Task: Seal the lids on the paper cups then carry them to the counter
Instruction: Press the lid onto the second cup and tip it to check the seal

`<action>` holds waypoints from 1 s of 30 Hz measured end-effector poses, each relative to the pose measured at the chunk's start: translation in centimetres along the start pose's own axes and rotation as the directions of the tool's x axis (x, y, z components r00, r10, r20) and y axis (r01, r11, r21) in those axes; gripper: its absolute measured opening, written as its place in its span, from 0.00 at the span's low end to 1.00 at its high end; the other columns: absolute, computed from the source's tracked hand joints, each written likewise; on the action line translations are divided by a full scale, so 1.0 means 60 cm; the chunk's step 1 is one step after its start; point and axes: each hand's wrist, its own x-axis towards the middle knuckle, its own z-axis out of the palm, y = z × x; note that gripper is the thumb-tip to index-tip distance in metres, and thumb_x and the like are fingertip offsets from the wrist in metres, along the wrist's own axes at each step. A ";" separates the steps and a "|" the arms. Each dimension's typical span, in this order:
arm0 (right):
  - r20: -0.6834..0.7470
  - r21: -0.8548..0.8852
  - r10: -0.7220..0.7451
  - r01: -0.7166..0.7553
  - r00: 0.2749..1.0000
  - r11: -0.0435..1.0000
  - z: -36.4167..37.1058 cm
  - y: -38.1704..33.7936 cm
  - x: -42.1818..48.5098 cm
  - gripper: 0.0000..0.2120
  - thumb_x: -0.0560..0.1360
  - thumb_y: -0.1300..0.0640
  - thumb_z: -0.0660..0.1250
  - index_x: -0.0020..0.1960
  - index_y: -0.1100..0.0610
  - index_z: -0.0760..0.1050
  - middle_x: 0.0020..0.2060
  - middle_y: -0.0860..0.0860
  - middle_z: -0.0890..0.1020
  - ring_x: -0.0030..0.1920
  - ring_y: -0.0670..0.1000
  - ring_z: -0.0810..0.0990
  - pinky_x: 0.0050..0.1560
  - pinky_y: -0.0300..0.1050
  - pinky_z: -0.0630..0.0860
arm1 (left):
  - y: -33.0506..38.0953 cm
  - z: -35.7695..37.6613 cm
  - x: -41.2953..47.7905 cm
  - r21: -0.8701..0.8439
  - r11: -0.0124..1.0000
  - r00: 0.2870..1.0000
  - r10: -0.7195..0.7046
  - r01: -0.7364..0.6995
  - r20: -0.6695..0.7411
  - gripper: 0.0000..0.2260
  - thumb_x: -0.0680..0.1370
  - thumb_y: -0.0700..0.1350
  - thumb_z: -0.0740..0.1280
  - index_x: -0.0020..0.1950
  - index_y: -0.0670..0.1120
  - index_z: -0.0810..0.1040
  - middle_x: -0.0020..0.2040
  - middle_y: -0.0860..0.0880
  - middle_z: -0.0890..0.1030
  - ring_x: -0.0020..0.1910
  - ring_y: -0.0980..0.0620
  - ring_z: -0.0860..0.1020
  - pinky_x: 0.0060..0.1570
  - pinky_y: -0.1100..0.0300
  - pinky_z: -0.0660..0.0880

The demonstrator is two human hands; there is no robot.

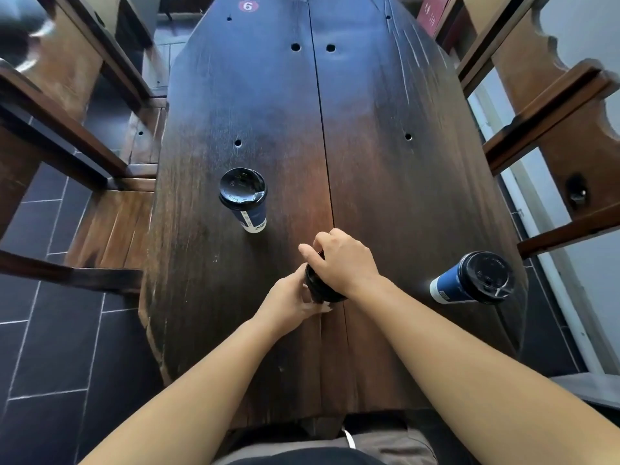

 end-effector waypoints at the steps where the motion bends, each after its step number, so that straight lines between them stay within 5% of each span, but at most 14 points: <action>1: 0.004 0.045 0.021 -0.021 1.000 0.999 -0.012 -0.004 -0.002 0.24 0.80 0.35 0.55 0.49 0.53 0.78 0.45 0.51 0.80 0.43 0.54 0.77 0.42 0.48 0.71 | 0.005 -0.006 -0.007 -0.012 1.000 1.000 0.008 -0.008 0.014 0.32 0.66 0.54 0.80 0.61 0.77 0.68 0.51 0.69 0.83 0.47 0.63 0.81 0.44 0.70 0.76; 4: 0.095 0.288 0.065 -0.090 0.993 0.953 -0.061 -0.009 -0.010 0.20 0.80 0.35 0.57 0.42 0.48 0.76 0.39 0.46 0.80 0.42 0.51 0.79 0.39 0.46 0.70 | 0.028 -0.027 -0.032 -0.071 0.997 0.999 0.009 -0.006 0.044 0.30 0.65 0.54 0.79 0.59 0.76 0.70 0.52 0.73 0.81 0.48 0.66 0.80 0.45 0.70 0.74; 6: 0.160 0.461 0.037 -0.108 0.986 0.881 -0.098 -0.013 -0.020 0.19 0.80 0.36 0.58 0.42 0.48 0.76 0.38 0.45 0.81 0.44 0.51 0.79 0.42 0.46 0.74 | 0.047 -0.041 -0.050 -0.162 0.987 0.998 0.000 0.011 0.070 0.28 0.65 0.55 0.79 0.61 0.72 0.72 0.55 0.65 0.83 0.53 0.63 0.81 0.51 0.58 0.80; 9: 0.149 0.654 -0.005 -0.095 0.989 0.750 -0.150 -0.020 -0.044 0.24 0.74 0.34 0.60 0.54 0.51 0.81 0.50 0.49 0.86 0.55 0.51 0.83 0.59 0.48 0.76 | 0.084 -0.072 -0.082 -0.275 0.961 0.996 0.036 -0.011 0.086 0.26 0.67 0.58 0.78 0.63 0.65 0.74 0.59 0.55 0.83 0.56 0.56 0.83 0.56 0.49 0.82; 14: 0.178 0.857 -0.075 -0.117 0.981 0.501 -0.226 -0.047 -0.082 0.28 0.66 0.33 0.69 0.62 0.46 0.78 0.58 0.50 0.85 0.57 0.47 0.83 0.55 0.45 0.78 | 0.157 -0.130 -0.124 -0.377 0.917 0.988 0.152 -0.128 0.034 0.26 0.71 0.61 0.75 0.67 0.58 0.75 0.61 0.49 0.83 0.58 0.46 0.84 0.59 0.45 0.81; 18: 0.099 0.857 -0.070 -0.049 0.993 0.513 -0.264 -0.074 -0.104 0.29 0.67 0.35 0.71 0.65 0.45 0.76 0.61 0.53 0.84 0.62 0.54 0.83 0.66 0.57 0.78 | 0.197 -0.153 -0.152 -0.401 0.894 0.976 0.217 -0.201 -0.004 0.27 0.73 0.64 0.74 0.69 0.58 0.74 0.64 0.53 0.82 0.60 0.48 0.83 0.60 0.46 0.81; 23: 0.003 0.842 -0.030 0.014 1.000 0.539 -0.298 -0.109 -0.120 0.26 0.72 0.35 0.69 0.64 0.50 0.77 0.57 0.53 0.85 0.62 0.56 0.83 0.67 0.64 0.76 | 0.221 -0.171 -0.176 -0.445 0.864 0.969 0.246 -0.236 -0.037 0.29 0.72 0.67 0.73 0.67 0.53 0.75 0.62 0.50 0.83 0.61 0.46 0.83 0.60 0.44 0.81; 27: -0.008 0.844 -0.016 0.015 1.000 0.536 -0.304 -0.129 -0.126 0.31 0.68 0.32 0.70 0.62 0.51 0.79 0.55 0.53 0.86 0.61 0.57 0.83 0.67 0.65 0.76 | 0.226 -0.180 -0.190 -0.450 0.855 0.964 0.260 -0.256 -0.056 0.28 0.73 0.66 0.73 0.66 0.51 0.76 0.60 0.49 0.84 0.60 0.47 0.84 0.57 0.50 0.81; 30: 0.004 0.841 -0.021 0.008 1.000 0.542 -0.306 -0.137 -0.124 0.29 0.68 0.33 0.69 0.62 0.51 0.79 0.54 0.53 0.87 0.59 0.57 0.84 0.65 0.63 0.78 | 0.226 -0.189 -0.194 -0.456 0.851 0.962 0.268 -0.260 -0.049 0.29 0.73 0.65 0.73 0.67 0.50 0.75 0.61 0.49 0.84 0.60 0.46 0.84 0.59 0.45 0.82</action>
